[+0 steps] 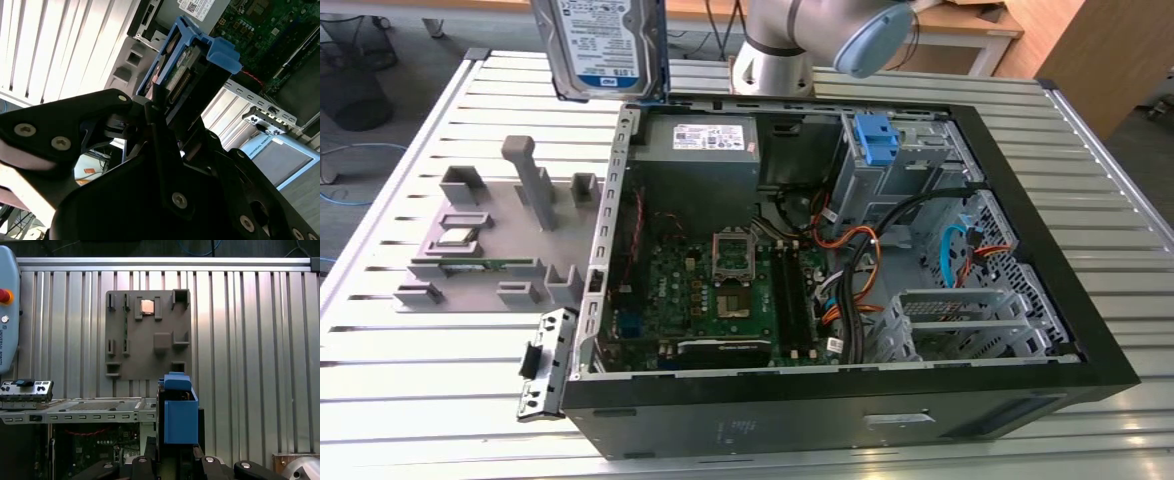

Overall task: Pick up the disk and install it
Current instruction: 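Pick up the disk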

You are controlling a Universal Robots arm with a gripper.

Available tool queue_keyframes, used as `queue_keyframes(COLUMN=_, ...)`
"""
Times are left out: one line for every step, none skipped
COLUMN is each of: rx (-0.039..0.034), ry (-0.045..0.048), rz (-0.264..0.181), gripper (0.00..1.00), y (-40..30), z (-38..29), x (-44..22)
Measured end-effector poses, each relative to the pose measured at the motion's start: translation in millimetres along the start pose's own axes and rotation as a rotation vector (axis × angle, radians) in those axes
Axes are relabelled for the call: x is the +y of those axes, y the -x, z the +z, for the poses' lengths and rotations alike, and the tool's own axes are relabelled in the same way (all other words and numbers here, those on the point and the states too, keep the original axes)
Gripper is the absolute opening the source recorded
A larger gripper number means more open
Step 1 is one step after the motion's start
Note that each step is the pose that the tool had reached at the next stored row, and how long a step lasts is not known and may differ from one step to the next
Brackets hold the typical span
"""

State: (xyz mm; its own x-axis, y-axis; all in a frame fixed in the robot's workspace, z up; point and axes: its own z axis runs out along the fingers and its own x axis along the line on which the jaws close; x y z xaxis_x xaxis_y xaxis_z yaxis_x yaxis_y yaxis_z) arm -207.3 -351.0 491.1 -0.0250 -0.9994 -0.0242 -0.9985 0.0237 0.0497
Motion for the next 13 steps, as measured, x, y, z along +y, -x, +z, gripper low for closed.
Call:
queue_keyframes(rx=0.0000, ry=-0.0001, rz=0.000, gripper=0.35, y=0.0, z=0.0, x=-1.3)
queue_keyframes(rx=0.0001, ry=0.0000, rz=0.000, gripper=0.35, y=0.1, z=-0.2, x=-2.6)
queue_keyframes(rx=0.0000, ry=0.0000, rz=0.000, gripper=0.35, y=0.1, z=-0.2, x=-3.9)
queue_keyframes(rx=0.0001, ry=0.0000, rz=0.000, gripper=0.35, y=0.1, z=-0.3, x=-5.2)
queue_keyframes(rx=0.0000, ry=-0.0001, rz=0.000, gripper=0.35, y=0.1, z=-0.3, x=-6.5)
queue_keyframes(rx=0.0000, ry=-0.0001, rz=0.000, gripper=0.35, y=0.2, z=-0.4, x=-7.9)
queue_keyframes(rx=0.0000, ry=0.0000, rz=0.000, gripper=0.35, y=0.2, z=-0.5, x=-9.4)
queue_keyframes(rx=0.0000, ry=0.0000, rz=0.000, gripper=0.35, y=0.3, z=-0.5, x=-10.9)
queue_keyframes(rx=0.0001, ry=0.0000, rz=0.000, gripper=0.35, y=0.3, z=-0.6, x=-12.4)
queue_keyframes(rx=0.0000, ry=0.0000, rz=0.000, gripper=0.35, y=0.3, z=-0.7, x=-14.0)
queue_keyframes(rx=0.0000, ry=0.0000, rz=0.000, gripper=0.35, y=0.4, z=-0.8, x=-15.6)
queue_keyframes(rx=0.0001, ry=0.0000, rz=0.000, gripper=0.35, y=0.4, z=-0.9, x=-17.3)
queue_keyframes(rx=0.0001, ry=0.0001, rz=0.000, gripper=0.35, y=0.5, z=-1.0, x=-18.8)
